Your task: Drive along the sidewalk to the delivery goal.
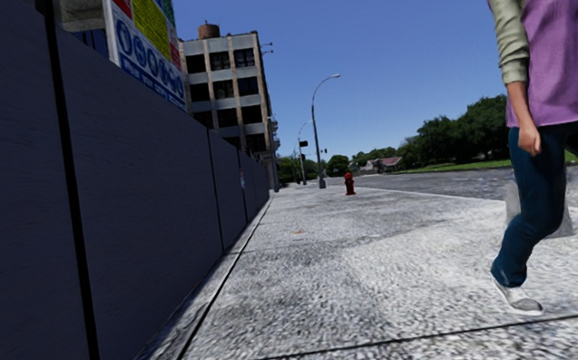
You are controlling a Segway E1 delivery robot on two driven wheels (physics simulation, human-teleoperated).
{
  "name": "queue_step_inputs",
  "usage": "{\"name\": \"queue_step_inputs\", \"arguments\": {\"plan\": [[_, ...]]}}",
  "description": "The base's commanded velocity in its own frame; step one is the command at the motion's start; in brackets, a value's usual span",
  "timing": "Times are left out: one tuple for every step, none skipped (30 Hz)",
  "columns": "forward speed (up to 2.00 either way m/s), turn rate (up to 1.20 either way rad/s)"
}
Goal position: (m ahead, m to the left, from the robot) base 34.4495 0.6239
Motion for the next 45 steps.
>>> {"name": "queue_step_inputs", "arguments": {"plan": [[2.00, -0.36], [2.00, -0.36], [2.00, -0.36], [2.00, -0.36], [2.00, -0.36], [2.00, -0.27], [2.00, -0.08], [2.00, -0.08], [2.00, 0.00], [2.00, 0.00], [2.00, 0.00], [2.00, 0.00], [2.00, 0.00], [2.00, 0.00], [2.00, 0.00], [2.00, 0.00], [2.00, 0.00], [2.00, 0.00], [2.00, 0.00], [2.00, 0.00], [2.00, 0.00], [2.00, 0.00], [2.00, 0.00], [2.00, 0.00], [2.00, 0.00], [2.00, 0.00], [2.00, 0.00], [2.00, 0.00], [2.00, -0.02], [2.00, -0.02], [2.00, -0.06], [2.00, -0.03], [2.00, 0.00], [2.00, 0.00], [2.00, 0.00], [2.00, 0.00], [2.00, 0.00], [2.00, 0.00], [2.00, 0.00], [2.00, 0.00], [2.00, 0.00], [2.00, 0.00], [2.00, 0.00], [2.00, 0.00], [2.00, 0.00]]}}
